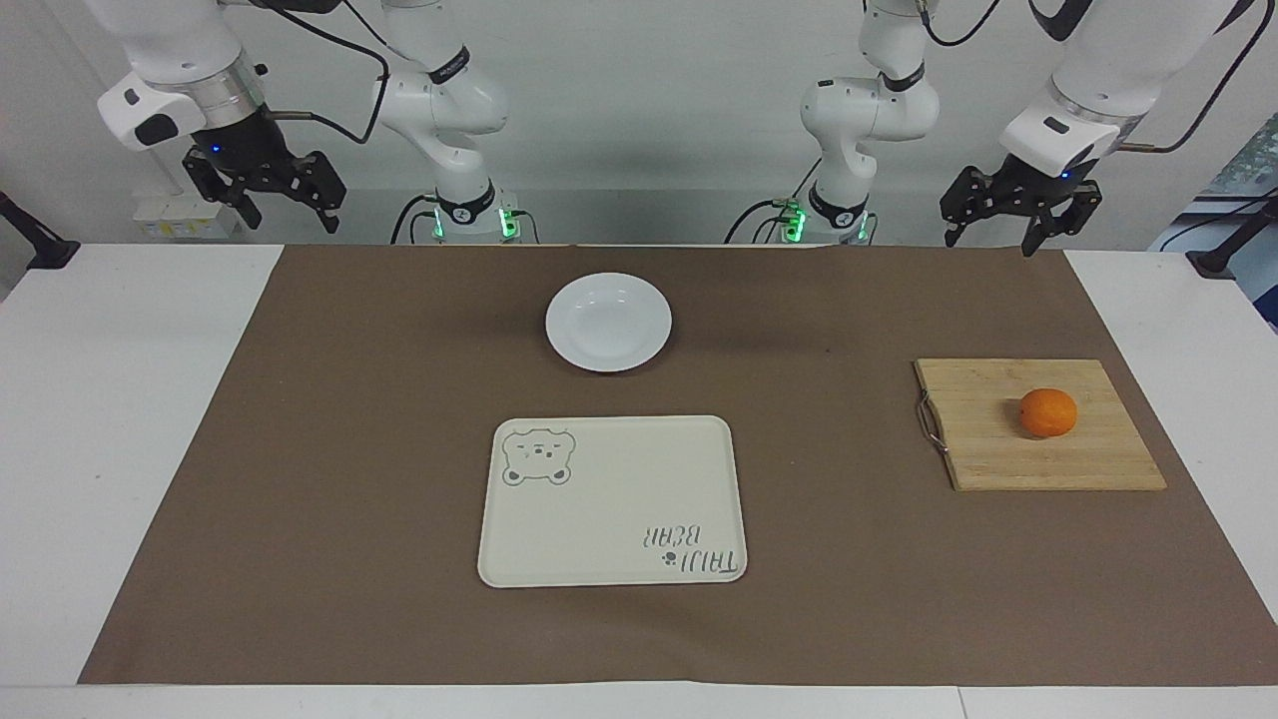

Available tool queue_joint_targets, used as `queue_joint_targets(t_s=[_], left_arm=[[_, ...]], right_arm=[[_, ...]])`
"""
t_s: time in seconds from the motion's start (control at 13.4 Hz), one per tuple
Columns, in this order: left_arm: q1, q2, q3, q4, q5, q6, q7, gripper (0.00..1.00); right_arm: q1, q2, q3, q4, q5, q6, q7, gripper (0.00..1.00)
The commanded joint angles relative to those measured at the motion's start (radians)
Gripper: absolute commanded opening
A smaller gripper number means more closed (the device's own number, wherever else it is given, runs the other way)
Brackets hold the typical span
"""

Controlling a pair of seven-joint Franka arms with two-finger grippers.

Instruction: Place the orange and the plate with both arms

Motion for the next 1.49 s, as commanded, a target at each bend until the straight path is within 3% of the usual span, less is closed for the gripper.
queue_joint_targets(t_s=[0.0, 0.15, 1.42], left_arm=[[0.005, -0.003, 0.0, 0.012, -0.008, -0.011, 0.006, 1.0], [0.002, -0.005, 0.0, 0.012, -0.008, -0.002, 0.006, 1.0], [0.009, -0.011, 0.0, 0.002, -0.01, 0.001, -0.008, 1.0]], right_arm=[[-0.014, -0.011, 0.002, -0.012, 0.017, 0.02, -0.026, 1.0], [-0.013, -0.01, 0.003, -0.013, 0.015, 0.062, -0.025, 1.0], [-0.003, -0.008, 0.006, -0.012, 0.017, 0.054, -0.019, 1.0]])
